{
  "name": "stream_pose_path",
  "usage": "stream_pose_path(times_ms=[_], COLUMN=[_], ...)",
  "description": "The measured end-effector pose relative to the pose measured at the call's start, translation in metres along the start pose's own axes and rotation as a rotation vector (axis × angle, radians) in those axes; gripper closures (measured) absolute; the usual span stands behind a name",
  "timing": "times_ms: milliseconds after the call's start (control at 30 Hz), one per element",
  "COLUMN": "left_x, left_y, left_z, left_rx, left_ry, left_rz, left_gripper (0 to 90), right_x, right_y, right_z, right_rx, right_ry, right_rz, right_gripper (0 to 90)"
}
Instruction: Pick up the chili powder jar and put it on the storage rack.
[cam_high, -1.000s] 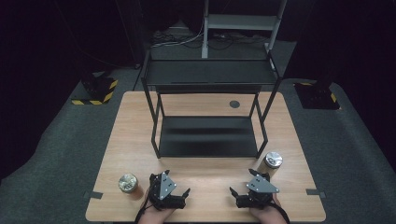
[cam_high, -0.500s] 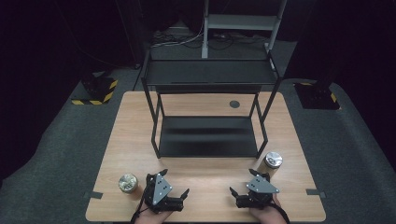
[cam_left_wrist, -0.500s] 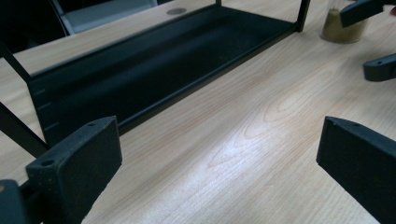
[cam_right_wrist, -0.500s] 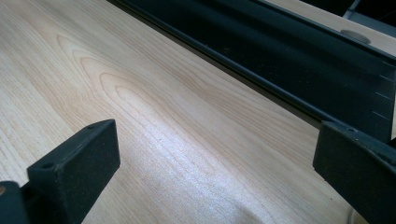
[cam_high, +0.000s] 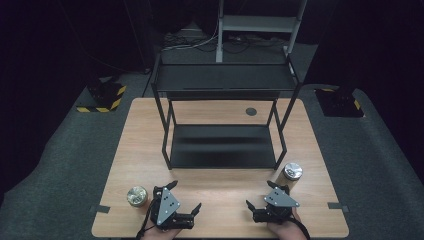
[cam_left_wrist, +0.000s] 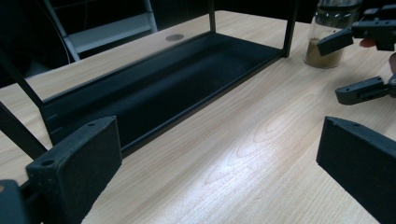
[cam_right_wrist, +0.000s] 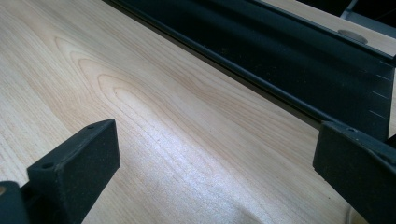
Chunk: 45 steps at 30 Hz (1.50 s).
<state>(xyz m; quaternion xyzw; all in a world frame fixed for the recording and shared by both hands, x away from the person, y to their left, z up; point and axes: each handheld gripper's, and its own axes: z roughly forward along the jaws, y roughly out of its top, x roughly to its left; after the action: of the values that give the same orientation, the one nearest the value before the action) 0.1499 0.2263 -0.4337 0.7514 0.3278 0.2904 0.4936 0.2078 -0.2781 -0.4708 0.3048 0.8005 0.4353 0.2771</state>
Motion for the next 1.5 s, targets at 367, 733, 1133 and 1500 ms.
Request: stream_pose_path(times_ms=[367,733,1133,1500], left_x=[0.005,0.013,0.025,0.031], left_y=[0.006,0.001,-0.011,-0.023], left_z=[-0.003,-0.027,-0.05,-0.067], left_rx=[-0.023,-0.031,-0.033,-0.013], left_ry=[-0.008,0.047,0.121,0.171], left_rz=[0.001,0.002,-0.024,-0.043], left_gripper=[0.4,0.4,0.4,0.4], right_x=[0.001,0.0,0.001,0.001], right_y=[0.001,0.001,0.0,0.001], right_z=[0.001,0.001,0.0,0.0], right_rx=[0.004,0.005,0.001,0.003], right_ry=[0.001,0.002,-0.006,-0.006], right_rz=[-0.008,-0.001,0.004,0.003], right_gripper=[0.0,0.0,0.0,0.0])
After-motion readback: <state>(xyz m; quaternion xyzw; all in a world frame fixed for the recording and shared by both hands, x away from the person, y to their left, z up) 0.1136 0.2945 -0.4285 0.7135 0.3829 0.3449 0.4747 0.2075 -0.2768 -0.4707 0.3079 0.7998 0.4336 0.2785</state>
